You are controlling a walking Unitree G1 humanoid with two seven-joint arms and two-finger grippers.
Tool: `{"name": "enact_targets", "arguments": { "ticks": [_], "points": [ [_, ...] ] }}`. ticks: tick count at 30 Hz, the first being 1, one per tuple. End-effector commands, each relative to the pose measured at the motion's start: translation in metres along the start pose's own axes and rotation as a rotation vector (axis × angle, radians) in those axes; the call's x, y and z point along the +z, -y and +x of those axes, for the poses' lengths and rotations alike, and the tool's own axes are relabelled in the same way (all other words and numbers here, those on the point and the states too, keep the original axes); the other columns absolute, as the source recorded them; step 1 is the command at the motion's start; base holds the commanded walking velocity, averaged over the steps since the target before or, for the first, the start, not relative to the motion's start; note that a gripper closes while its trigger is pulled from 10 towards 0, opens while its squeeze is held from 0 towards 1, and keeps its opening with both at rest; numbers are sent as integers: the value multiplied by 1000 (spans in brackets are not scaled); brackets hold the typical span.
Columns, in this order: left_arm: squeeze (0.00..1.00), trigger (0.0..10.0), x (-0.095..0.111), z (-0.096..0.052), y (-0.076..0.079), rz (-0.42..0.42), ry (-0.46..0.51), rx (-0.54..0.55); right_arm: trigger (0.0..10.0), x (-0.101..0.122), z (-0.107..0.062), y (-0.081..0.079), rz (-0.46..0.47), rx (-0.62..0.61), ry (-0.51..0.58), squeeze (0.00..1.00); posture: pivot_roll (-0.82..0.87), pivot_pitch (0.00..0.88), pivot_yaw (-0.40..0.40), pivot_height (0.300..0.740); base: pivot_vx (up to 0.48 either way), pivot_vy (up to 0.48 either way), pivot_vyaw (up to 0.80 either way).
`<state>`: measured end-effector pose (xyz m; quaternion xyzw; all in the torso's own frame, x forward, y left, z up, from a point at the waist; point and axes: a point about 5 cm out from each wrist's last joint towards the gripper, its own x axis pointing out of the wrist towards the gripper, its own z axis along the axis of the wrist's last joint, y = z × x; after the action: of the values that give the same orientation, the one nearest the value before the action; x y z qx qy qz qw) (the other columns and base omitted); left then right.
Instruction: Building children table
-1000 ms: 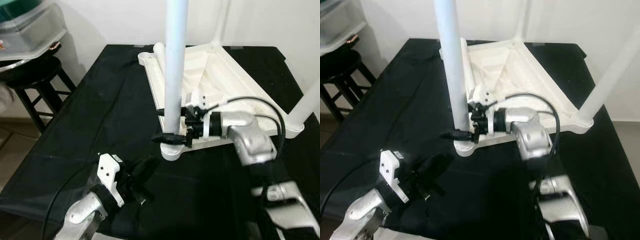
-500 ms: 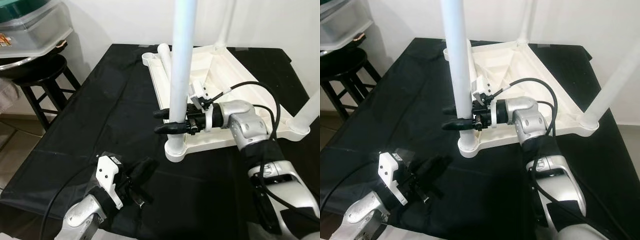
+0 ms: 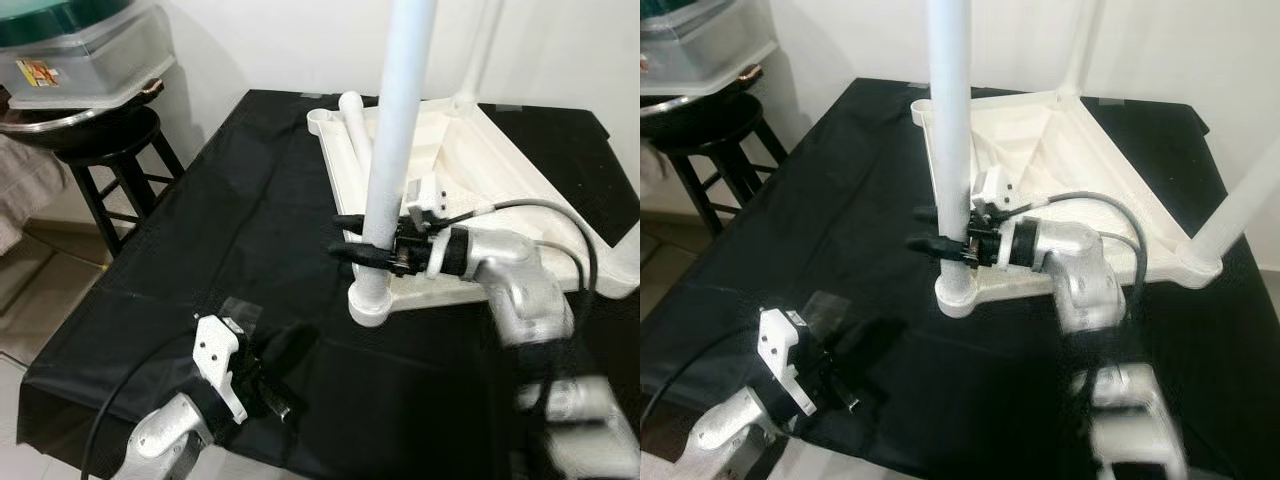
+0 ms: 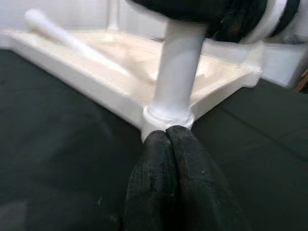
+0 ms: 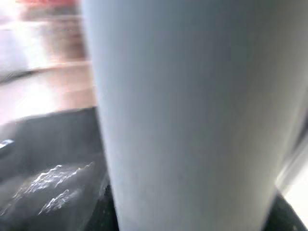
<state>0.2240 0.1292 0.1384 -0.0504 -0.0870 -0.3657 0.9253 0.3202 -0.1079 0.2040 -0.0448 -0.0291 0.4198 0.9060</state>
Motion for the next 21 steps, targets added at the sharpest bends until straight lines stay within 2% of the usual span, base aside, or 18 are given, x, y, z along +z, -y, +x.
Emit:
{"name": "enact_targets", "arguments": {
  "ticks": [1, 3, 4, 5, 7, 9, 17, 18, 19, 20, 21],
  "points": [
    [0, 10000, -1, -3, -1, 9, -20, -6, 0, -67, -10, -29, 186, -207, -329, 0, 31, 201, 43, 740, 0, 0, 0],
    [0, 10000, -1, -3, -1, 9, -20, -6, 0, -67, -10, -29, 186, -207, -329, 0, 31, 201, 43, 740, 0, 0, 0],
    [0, 10000, -1, -2, -2, 9, -21, -7, 0, -68, -11, -35, 202, -309, -349, 0, 21, 186, 42, 740, 0, 0, 0],
    [0, 10000, -1, -2, -2, 9, -21, -7, 0, -68, -11, -35, 202, -309, -349, 0, 21, 186, 42, 740, 0, 0, 0],
    [0, 10000, -2, -1, 0, 5, -24, -21, 0, -60, -1, -25, 162, -330, -341, 0, 31, 192, 22, 740, 0, 0, 0],
    [0, 10000, -1, -1, 0, 9, -15, -5, 0, -50, 7, -20, 161, -357, -324, 0, 35, 198, 12, 740, 0, 0, 0],
    [0, 10000, 0, -1, 0, 12, -7, 14, 0, -41, 12, -25, 182, -402, -306, 0, 40, 200, 12, 740, 0, 0, 0],
    [0, 10000, 0, 0, -1, 11, -9, 10, 10000, -36, 14, -32, 189, -403, -298, 0, 35, 199, 23, 740, 0, 0, 0],
    [0, 10000, 0, 0, -1, 11, -9, 10, 10000, -36, 14, -32, 189, -403, -298, 0, 35, 199, 23, 740, 0, 0, 0],
    [0, 10000, 0, 0, -1, 10, -10, 6, 10000, -30, 16, -38, 191, -378, -274, 714, 34, 200, 25, 740, 0, 0, 0],
    [0, 10000, 0, 0, -1, 9, -11, 2, 10000, -25, 19, -41, 188, -331, -252, 1000, 34, 200, 25, 740, 0, 0, 0]
  ]
}}
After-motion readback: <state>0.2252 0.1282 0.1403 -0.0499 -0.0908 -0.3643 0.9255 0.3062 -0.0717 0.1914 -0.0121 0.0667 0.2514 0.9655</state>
